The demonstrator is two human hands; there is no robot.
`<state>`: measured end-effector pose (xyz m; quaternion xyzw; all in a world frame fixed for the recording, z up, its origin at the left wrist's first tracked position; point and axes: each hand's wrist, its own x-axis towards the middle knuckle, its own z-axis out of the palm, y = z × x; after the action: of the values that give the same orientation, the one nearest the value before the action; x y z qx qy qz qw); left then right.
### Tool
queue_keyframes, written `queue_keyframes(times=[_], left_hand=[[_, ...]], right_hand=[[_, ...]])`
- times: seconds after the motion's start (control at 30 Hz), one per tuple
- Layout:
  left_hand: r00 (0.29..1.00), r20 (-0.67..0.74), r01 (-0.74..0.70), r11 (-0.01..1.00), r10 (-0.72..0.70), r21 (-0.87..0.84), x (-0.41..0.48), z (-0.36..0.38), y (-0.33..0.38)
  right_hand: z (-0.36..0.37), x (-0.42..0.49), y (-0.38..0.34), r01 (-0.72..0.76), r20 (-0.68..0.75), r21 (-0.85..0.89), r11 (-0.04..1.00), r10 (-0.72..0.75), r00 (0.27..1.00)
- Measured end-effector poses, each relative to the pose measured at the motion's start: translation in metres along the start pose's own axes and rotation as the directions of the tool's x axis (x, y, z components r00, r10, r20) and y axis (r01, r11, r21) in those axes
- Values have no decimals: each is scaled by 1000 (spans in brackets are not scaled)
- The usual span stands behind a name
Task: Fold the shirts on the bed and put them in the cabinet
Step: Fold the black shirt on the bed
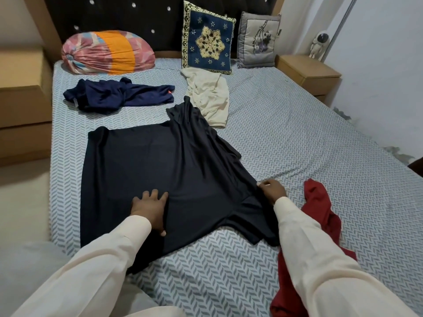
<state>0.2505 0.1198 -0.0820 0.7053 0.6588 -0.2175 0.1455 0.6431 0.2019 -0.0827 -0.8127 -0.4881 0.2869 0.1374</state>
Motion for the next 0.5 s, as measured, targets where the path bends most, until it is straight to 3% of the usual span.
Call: queue_keyframes(times=[0.1,0.27,0.4,0.5], left_hand=[[998,-25,44,986,-49,-162,13,-14,-6],[993,-67,77,961,-98,-265,47,-37,-25],[994,-23,91,948,-103,-305,79,-46,-36],[993,25,118,948,-116,-297,101,-54,-37]], right_hand=[[19,3,1,71,-30,54,996,-69,997],[8,12,6,-53,-217,270,962,114,969],[5,43,-23,22,-229,248,969,37,973],[16,85,-62,81,-113,195,978,-60,992]])
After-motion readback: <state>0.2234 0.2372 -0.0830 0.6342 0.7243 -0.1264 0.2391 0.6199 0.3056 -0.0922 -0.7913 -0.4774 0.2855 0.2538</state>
